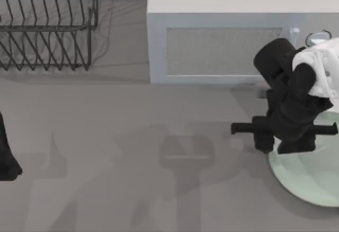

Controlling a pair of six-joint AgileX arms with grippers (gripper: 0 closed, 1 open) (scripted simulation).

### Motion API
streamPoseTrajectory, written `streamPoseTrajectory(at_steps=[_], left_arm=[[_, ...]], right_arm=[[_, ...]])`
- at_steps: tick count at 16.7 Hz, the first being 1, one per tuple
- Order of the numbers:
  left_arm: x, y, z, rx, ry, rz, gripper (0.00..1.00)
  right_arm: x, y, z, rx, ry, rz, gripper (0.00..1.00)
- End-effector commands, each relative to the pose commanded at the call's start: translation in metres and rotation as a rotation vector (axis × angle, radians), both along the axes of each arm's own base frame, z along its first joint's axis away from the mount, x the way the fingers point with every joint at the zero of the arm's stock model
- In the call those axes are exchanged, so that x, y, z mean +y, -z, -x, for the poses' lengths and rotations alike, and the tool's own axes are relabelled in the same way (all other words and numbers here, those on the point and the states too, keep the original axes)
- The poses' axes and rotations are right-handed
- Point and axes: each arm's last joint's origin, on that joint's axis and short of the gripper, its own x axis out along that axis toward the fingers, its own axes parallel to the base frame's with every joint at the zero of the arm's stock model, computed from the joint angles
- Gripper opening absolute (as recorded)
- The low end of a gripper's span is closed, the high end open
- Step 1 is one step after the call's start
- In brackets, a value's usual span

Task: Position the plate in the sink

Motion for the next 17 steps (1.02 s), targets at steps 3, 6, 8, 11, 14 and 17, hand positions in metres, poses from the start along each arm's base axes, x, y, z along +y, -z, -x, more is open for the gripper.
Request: streamPoseTrajectory(at_steps=[3, 6, 8, 11, 14, 17], left_arm=[[0.000, 0.000, 0.000, 0.000, 0.000, 0.000, 1.00], [0.000, 0.000, 0.000, 0.000, 0.000, 0.000, 1.00], [0.000, 0.000, 0.000, 0.000, 0.000, 0.000, 1.00], [0.000, 0.000, 0.000, 0.000, 0.000, 0.000, 1.00], [0.000, 0.000, 0.000, 0.000, 0.000, 0.000, 1.00], [0.000, 0.000, 0.000, 0.000, 0.000, 0.000, 1.00]], right_arm=[[0.003, -0.031, -0.008, -0.095, 0.006, -0.039, 0.00], [0.027, -0.050, -0.008, -0.088, -0.017, -0.034, 0.00], [0.045, -0.077, -0.010, -0.085, -0.033, -0.031, 0.00], [0.061, -0.138, -0.013, -0.081, -0.046, -0.028, 0.00], [0.051, -0.205, -0.013, -0.076, -0.038, -0.027, 0.00], [0.023, -0.253, -0.010, -0.085, -0.013, -0.034, 0.00]])
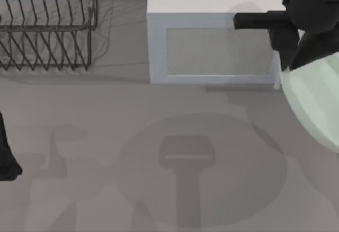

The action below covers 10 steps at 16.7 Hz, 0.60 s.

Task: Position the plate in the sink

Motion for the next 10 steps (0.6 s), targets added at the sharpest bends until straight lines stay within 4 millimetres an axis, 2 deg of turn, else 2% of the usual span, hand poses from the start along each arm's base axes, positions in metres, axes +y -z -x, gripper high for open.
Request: streamPoseTrajectory(at_steps=[3, 10], left_arm=[[0.000, 0.000, 0.000, 0.000, 0.000, 0.000, 1.00], [0.000, 0.000, 0.000, 0.000, 0.000, 0.000, 1.00]], right_arm=[[-0.022, -0.023, 0.002, -0.009, 0.021, -0.006, 0.00], [-0.024, -0.026, 0.001, -0.015, 0.022, -0.003, 0.00]])
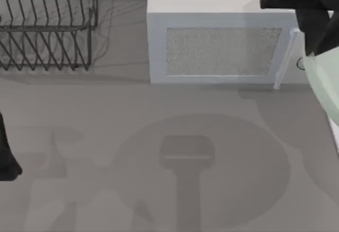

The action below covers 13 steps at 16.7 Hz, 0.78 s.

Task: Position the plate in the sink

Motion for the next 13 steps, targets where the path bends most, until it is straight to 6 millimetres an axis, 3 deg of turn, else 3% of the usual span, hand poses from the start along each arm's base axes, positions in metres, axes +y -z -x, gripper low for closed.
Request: streamPoseTrajectory(at_steps=[4, 6, 8, 11, 13], left_arm=[[0.000, 0.000, 0.000, 0.000, 0.000, 0.000, 1.00], [0.000, 0.000, 0.000, 0.000, 0.000, 0.000, 1.00], [0.000, 0.000, 0.000, 0.000, 0.000, 0.000, 1.00], [0.000, 0.000, 0.000, 0.000, 0.000, 0.000, 1.00], [0.000, 0.000, 0.000, 0.000, 0.000, 0.000, 1.00]], right_arm=[[-0.017, -0.010, -0.023, -0.057, 0.017, 0.018, 0.00], [-0.030, -0.011, -0.047, -0.091, 0.020, 0.028, 0.00], [-0.057, -0.003, -0.082, -0.119, 0.045, 0.047, 0.00], [-0.119, 0.046, -0.140, -0.073, 0.088, 0.088, 0.00], [-0.150, 0.086, -0.166, -0.014, 0.074, 0.085, 0.00]])
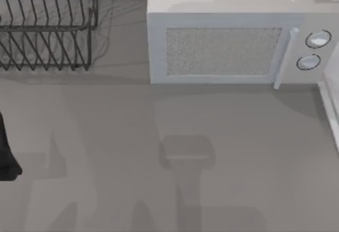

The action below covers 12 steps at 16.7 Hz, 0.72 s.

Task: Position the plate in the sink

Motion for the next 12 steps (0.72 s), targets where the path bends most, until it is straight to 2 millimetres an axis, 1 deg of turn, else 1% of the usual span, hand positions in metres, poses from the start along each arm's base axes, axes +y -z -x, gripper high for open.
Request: streamPoseTrajectory(at_steps=[2, 3, 5, 9, 12], left_arm=[[0.000, 0.000, 0.000, 0.000, 0.000, 0.000, 1.00], [0.000, 0.000, 0.000, 0.000, 0.000, 0.000, 1.00], [0.000, 0.000, 0.000, 0.000, 0.000, 0.000, 1.00], [0.000, 0.000, 0.000, 0.000, 0.000, 0.000, 1.00], [0.000, 0.000, 0.000, 0.000, 0.000, 0.000, 1.00]], right_arm=[[-0.020, 0.034, -0.015, 0.051, -0.032, -0.020, 0.00], [-0.025, 0.047, -0.020, 0.073, -0.050, -0.031, 0.00], [-0.030, 0.066, -0.025, 0.109, -0.076, -0.049, 0.00], [-0.030, 0.068, -0.025, 0.113, -0.078, -0.051, 0.00], [-0.030, 0.068, -0.025, 0.113, -0.078, -0.051, 0.23]])
